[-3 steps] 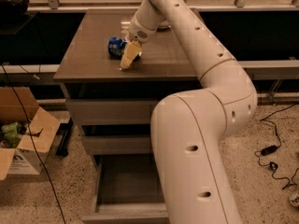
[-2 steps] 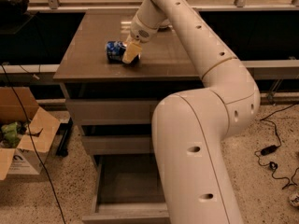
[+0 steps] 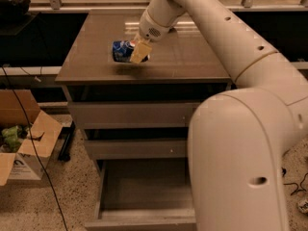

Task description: Place pepsi can into bottom drawer

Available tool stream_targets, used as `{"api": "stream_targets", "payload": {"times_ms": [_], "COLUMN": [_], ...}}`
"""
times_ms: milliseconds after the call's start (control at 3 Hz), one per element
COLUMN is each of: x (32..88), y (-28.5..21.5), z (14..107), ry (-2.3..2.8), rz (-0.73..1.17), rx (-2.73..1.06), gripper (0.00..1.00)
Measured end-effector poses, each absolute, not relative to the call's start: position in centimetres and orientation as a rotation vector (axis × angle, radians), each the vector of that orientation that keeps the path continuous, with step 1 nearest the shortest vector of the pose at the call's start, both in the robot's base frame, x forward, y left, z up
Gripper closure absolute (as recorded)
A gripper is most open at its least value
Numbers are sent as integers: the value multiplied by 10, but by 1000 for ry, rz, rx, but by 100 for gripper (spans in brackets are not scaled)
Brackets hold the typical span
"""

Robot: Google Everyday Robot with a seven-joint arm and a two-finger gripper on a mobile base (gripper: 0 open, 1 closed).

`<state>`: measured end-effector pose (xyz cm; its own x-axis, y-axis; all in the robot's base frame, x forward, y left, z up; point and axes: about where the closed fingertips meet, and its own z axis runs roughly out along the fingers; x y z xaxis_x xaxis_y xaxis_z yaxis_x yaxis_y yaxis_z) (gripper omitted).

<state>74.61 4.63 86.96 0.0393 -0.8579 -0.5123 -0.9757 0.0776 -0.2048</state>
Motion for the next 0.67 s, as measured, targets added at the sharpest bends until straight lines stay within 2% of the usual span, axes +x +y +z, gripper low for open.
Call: {"api": "stream_targets", "payload": {"times_ms": [667], "x": [633], "y": [33], "z": [968], "ry": [1637], "rz": [332], "rx": [-1659], "gripper": [100]}}
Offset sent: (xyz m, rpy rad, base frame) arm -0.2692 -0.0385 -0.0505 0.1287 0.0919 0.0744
